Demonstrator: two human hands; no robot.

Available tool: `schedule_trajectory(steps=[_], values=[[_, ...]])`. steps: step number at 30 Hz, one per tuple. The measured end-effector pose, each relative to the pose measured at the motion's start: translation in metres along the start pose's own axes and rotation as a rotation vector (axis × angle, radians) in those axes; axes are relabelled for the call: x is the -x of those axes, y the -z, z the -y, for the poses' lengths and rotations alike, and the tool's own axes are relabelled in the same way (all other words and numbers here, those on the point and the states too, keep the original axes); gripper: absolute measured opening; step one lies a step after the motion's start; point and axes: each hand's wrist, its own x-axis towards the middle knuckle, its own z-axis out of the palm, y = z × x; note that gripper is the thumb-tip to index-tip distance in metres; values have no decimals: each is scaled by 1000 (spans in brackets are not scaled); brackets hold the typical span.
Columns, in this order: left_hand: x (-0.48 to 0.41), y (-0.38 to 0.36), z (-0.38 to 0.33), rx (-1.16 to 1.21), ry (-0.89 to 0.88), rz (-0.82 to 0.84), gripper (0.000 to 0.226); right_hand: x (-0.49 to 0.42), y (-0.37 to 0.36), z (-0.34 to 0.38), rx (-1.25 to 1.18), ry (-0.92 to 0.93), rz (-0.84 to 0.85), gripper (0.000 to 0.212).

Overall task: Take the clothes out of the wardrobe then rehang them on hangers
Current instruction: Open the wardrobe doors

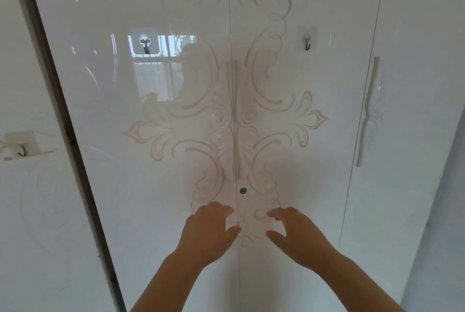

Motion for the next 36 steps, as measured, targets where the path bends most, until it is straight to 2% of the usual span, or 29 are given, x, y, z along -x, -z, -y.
schedule_trajectory(steps=[11, 19, 21, 24, 28, 36], values=[[-105, 20, 17, -26, -48, -188, 44, -126, 21, -10, -80, 83, -115, 44], [-164, 38, 30, -144, -189, -341, 42, -177, 44, -6, -104, 62, -317, 44], [-178, 40, 33, -173, -275, -419, 37, -184, 48, -3, -102, 48, -376, 45], [-199, 39, 41, -88, -454, -549, 38, -191, 55, 5, -120, 16, -489, 48], [-216, 38, 48, -41, -548, -622, 44, -203, 60, 19, -196, -3, -605, 55], [-235, 23, 63, 64, -671, -634, 52, -220, 49, 37, -515, -93, -589, 52]])
